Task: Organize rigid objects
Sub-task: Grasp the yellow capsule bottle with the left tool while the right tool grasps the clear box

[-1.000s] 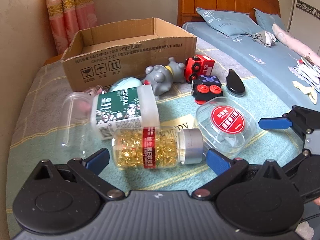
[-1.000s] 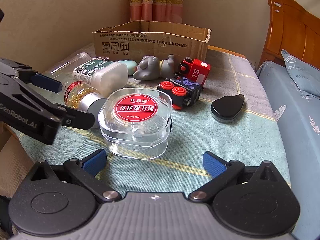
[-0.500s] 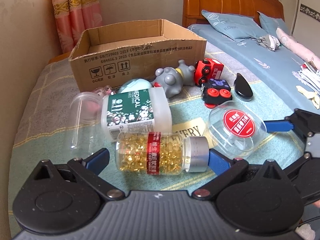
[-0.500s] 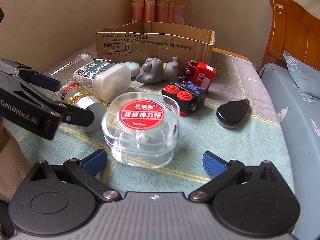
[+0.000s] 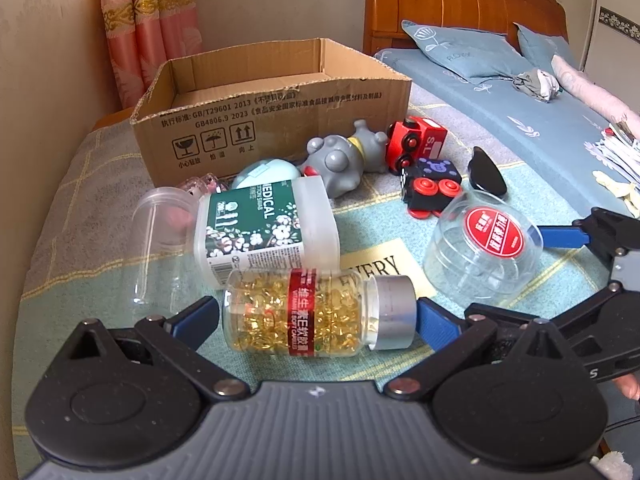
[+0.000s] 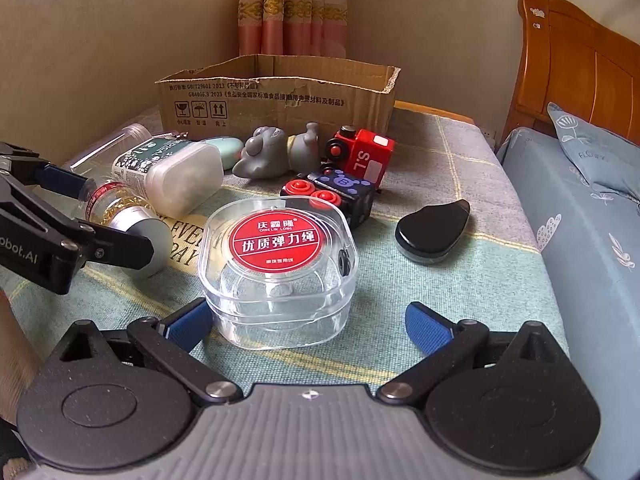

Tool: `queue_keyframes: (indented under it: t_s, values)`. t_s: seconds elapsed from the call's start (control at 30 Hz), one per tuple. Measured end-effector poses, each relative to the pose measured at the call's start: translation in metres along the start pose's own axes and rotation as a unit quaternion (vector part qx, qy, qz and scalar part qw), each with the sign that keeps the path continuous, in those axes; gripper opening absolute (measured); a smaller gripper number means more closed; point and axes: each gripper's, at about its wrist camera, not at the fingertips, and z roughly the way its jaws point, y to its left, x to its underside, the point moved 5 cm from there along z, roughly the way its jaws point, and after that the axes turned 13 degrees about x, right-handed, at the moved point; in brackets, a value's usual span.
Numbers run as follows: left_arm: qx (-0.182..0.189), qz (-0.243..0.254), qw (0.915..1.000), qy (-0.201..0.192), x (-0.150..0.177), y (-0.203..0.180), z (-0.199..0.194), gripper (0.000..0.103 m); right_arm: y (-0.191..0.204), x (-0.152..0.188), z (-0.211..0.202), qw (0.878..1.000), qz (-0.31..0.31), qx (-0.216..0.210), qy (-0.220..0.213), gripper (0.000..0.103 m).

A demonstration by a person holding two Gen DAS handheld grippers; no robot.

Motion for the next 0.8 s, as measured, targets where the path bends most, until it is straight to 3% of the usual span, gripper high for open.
queue_keyframes:
  t_s: [0.2,0.23,0.6,0.8]
  values:
    - [0.002,0.002,1.0,-0.003,0.0,-0.002,0.001,0.098,0.004,-0.005,0.003,1.0,-0.004,-0.002,0.002,0.103]
    - [0.003,0.004,1.0,-0.002,0.0,-0.002,0.001,0.093,0.004,-0.006,0.004,1.0,-0.007,-0.005,0.003,0.103]
    - [0.013,0.001,0.9999,0.003,-0.007,-0.001,-0.009,0.093,0.023,-0.024,0.01,0.998,-0.056,-0.033,-0.002,0.103]
    - [0.015,0.006,0.9999,0.005,-0.01,-0.001,-0.011,0.093,0.025,-0.03,0.013,0.997,-0.071,-0.036,0.006,0.091]
